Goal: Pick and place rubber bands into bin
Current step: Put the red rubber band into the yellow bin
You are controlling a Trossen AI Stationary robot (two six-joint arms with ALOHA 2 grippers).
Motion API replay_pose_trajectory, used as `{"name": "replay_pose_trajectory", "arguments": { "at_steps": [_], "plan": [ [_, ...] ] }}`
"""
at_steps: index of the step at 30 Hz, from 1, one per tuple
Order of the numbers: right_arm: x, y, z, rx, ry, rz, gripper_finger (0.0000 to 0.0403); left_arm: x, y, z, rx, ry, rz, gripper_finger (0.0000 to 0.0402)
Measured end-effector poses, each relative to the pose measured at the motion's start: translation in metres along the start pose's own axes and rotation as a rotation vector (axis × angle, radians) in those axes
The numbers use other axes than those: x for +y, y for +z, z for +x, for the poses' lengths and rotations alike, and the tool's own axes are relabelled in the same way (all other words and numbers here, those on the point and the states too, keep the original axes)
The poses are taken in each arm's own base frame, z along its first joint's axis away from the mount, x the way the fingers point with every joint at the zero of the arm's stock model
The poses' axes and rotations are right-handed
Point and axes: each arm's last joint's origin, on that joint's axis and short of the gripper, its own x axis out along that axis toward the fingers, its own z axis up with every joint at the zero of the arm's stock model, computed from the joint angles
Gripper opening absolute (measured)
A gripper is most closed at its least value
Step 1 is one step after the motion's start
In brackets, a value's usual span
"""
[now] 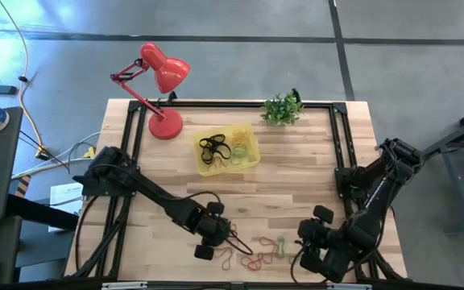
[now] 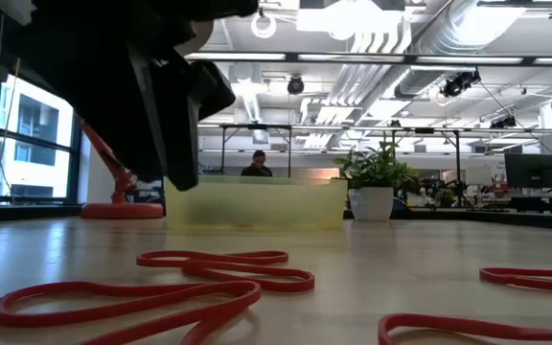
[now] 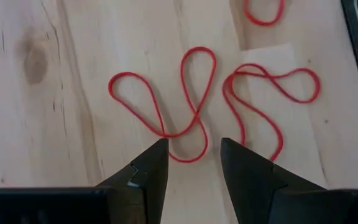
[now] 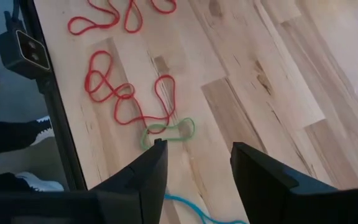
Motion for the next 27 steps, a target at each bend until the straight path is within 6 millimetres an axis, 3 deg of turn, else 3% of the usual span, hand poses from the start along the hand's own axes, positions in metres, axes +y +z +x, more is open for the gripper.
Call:
{"name": "replay_pose_trajectory", "arguments": {
  "at_steps": [10, 27],
  "plan": [
    [-0.001, 0.000, 0.000, -0.013, -0.015, -0.037, 0.0148, 0.002, -0.008, 0.023, 0.066, 0.072, -0.184, 0.0136],
    [-0.002, 0.000, 0.000, -0.020, -0.032, -0.067, 0.0140, 0.001, -0.010, 0.044, 0.074, 0.081, -0.229, 0.0133]
  ]
}}
